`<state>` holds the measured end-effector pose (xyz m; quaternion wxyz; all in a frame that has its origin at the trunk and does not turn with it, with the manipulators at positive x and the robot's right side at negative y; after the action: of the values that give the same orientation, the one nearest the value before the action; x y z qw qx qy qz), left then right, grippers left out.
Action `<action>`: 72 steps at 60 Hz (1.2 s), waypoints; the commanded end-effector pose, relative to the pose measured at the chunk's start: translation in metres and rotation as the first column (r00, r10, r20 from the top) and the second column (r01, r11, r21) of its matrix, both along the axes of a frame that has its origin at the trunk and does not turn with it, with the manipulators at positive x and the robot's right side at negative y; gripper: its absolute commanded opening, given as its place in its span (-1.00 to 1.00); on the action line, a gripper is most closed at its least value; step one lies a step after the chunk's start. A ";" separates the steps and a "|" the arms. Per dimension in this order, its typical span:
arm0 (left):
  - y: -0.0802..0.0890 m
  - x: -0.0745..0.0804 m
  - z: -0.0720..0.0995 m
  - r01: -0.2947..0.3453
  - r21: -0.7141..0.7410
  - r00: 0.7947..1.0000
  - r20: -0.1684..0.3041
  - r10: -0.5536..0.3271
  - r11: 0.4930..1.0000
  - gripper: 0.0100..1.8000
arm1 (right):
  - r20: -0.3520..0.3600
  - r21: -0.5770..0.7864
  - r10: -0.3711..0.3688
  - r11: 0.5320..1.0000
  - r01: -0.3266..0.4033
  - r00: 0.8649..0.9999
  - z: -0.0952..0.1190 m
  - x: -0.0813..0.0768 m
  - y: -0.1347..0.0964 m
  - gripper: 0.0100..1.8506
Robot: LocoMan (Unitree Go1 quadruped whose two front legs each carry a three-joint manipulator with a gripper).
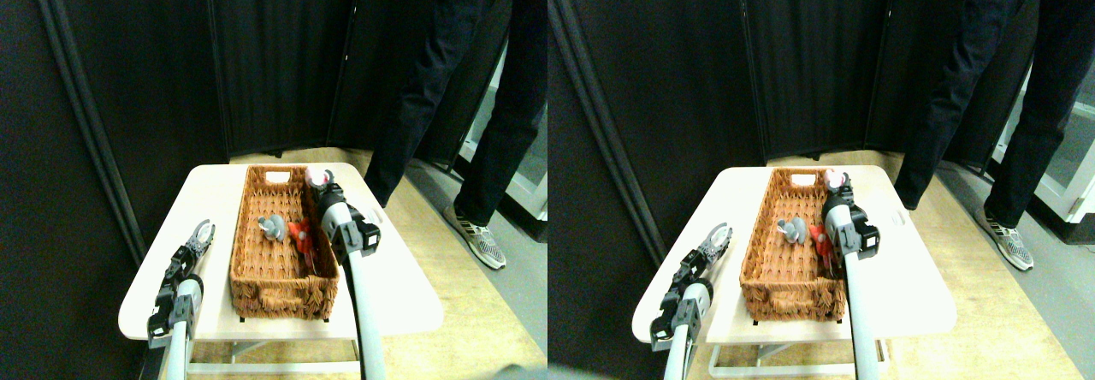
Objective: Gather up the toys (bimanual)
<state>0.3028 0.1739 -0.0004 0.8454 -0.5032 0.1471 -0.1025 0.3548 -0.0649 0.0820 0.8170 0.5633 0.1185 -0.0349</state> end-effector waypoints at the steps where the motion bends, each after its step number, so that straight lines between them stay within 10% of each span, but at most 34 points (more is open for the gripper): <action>1: 0.002 -0.001 0.011 -0.021 0.013 0.998 0.064 0.021 1.000 -1.00 | 0.059 0.051 0.042 0.998 -0.045 0.997 0.010 0.002 0.018 -1.00; 19: 0.010 -0.006 0.010 -0.033 0.002 0.997 0.069 0.033 0.999 -1.00 | 0.025 0.056 0.128 0.990 -0.129 0.991 0.004 0.003 0.037 -0.96; 30: 0.012 -0.002 0.010 -0.038 -0.009 0.997 0.061 0.038 0.999 -1.00 | -0.066 0.102 0.144 0.985 -0.137 0.987 -0.004 0.000 0.020 -0.22; 46: 0.007 0.003 0.011 -0.009 0.004 0.998 0.064 0.009 1.000 -1.00 | -0.047 0.143 0.104 0.985 -0.096 0.993 -0.004 -0.001 0.007 -0.01; 53: 0.006 0.004 0.011 -0.020 -0.023 0.999 0.048 0.021 1.000 -1.00 | -0.014 0.113 0.043 0.993 -0.041 0.999 -0.001 0.000 -0.006 -0.31; 57: 0.006 0.004 0.012 -0.015 -0.012 0.999 0.051 0.015 1.000 -1.00 | 0.058 0.035 -0.066 0.997 0.064 0.996 -0.001 0.000 -0.015 -1.00; 72: 0.003 0.005 0.017 -0.006 -0.023 0.999 0.044 0.007 1.000 -1.00 | 0.070 -0.035 -0.144 0.989 0.146 0.987 0.005 -0.006 -0.057 -1.00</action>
<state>0.3046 0.1799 0.0056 0.8381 -0.5183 0.1409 -0.0953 0.3489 -0.1149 0.0793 0.8229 0.5580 0.0626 -0.0873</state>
